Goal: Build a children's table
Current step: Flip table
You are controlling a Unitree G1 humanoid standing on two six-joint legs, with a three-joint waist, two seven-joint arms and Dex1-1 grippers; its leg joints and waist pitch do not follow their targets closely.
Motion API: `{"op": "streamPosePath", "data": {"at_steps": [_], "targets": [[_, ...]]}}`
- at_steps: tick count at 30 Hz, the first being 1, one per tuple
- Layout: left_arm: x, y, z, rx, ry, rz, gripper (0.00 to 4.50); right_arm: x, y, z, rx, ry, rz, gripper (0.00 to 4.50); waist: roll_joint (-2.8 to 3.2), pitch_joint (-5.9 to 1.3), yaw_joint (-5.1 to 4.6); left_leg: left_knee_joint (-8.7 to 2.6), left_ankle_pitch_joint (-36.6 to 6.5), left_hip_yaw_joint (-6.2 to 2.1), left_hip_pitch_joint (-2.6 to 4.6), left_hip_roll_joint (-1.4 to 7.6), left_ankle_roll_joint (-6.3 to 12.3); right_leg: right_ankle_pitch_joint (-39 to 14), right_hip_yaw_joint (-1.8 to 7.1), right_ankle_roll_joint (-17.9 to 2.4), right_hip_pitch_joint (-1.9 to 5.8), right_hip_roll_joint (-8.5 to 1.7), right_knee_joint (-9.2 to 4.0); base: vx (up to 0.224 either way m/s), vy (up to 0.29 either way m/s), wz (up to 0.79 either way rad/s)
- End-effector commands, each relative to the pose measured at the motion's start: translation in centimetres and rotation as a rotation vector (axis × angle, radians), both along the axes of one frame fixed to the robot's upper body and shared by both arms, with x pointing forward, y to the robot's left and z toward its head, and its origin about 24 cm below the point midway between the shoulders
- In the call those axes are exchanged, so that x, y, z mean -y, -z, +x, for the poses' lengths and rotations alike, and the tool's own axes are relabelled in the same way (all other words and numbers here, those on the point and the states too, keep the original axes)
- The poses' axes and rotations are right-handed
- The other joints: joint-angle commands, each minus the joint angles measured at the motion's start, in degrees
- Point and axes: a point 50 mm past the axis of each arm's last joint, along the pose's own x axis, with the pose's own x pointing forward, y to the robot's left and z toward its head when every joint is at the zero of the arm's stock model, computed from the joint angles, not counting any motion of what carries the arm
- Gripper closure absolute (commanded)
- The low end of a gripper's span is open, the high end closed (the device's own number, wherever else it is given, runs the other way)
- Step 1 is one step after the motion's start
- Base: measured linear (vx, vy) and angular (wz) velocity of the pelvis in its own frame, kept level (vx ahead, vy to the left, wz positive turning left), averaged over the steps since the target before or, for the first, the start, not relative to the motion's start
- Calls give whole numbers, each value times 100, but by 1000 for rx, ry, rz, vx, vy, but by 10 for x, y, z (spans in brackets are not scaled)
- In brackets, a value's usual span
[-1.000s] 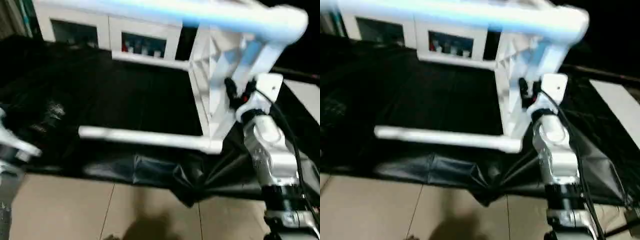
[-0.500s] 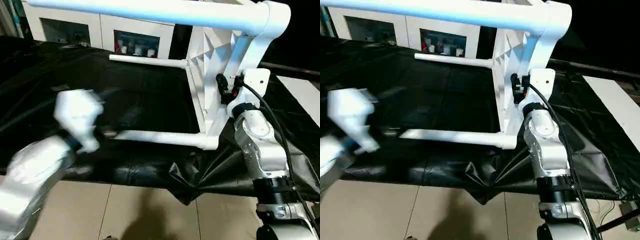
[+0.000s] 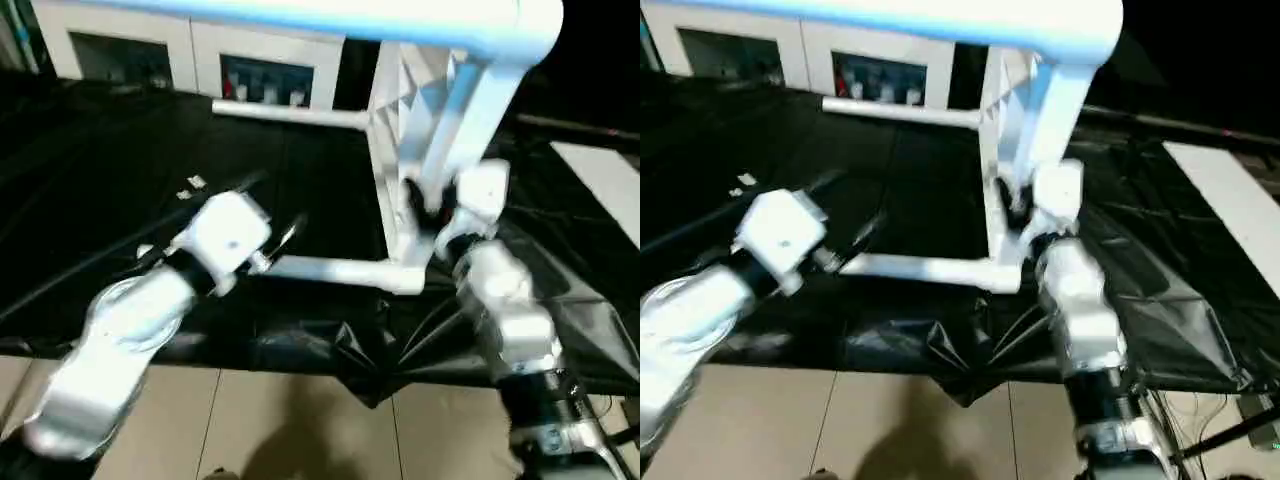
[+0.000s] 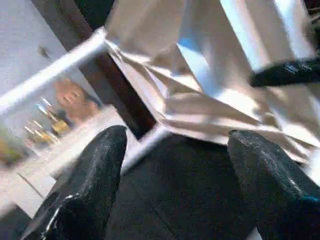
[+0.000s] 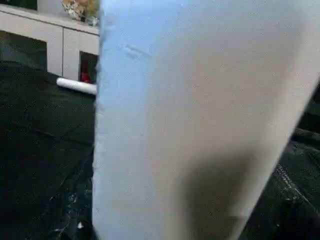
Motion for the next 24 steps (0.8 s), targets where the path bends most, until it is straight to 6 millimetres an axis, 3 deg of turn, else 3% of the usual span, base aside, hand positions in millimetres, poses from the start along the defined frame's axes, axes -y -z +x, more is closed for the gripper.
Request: {"op": "streamPosePath", "data": {"at_steps": [1,7,8,11,12,13,14,17,19,20,24], "targets": [[5,-7,0,73,27,37,85,-1,-1,-4,36,-17,-6,115,124,-317,32,-391,-706,-112,135,263,-403,683,241,-543,197,-369,-360,0,0,0],[7,-6,-1,116,48,79,85,-1,0,-12,85,-22,-7,61,150,-300,29,-412,-1013,-118,157,282,-432,389,242,-613,183,-377,-371,0,0,0],[6,4,0,90,40,103,85,1,4,-17,100,-18,-18,61,228,-299,34,-416,-1067,-127,167,281,-455,338,243,-628,172,-380,-366,0,0,0],[3,26,2,37,20,149,85,4,7,-23,117,16,-43,23,223,-282,31,-430,-1350,-122,168,281,-460,-24,260,-600,160,-384,-421,0,0,0],[3,28,2,31,24,150,85,2,6,-22,120,17,-40,17,284,-283,37,-434,-1381,-132,166,278,-461,-73,265,-621,158,-394,-416,0,0,0],[4,30,2,25,30,149,85,1,5,-21,123,16,-35,8,264,-288,30,-442,-1417,-135,168,289,-446,-138,261,-648,157,-393,-420,0,0,0],[6,32,1,16,40,140,85,-2,3,-18,123,14,-31,8,289,-277,28,-448,-1449,-139,173,294,-442,-190,259,-691,143,-394,-421,0,0,0],[10,34,-1,14,68,130,85,-6,0,-13,110,21,-31,8,265,-256,15,-458,-1547,-136,165,297,-423,-452,263,-746,131,-405,-442,0,0,0],[11,34,-1,10,75,126,85,-6,0,-12,108,22,-33,8,282,-252,18,-461,-1549,-138,163,298,-416,-502,268,-717,127,-411,-448,0,0,0],[11,35,-2,4,82,120,85,-7,1,-12,105,17,-27,8,263,-256,15,-458,-1517,-136,163,298,-410,-469,267,-706,129,-407,-447,0,0,0],[10,39,-4,-4,85,125,85,-13,1,-9,93,-2,-4,8,277,-270,19,-442,-1299,-132,149,291,-366,-105,262,-737,141,-403,-410,0,0,0]]}}
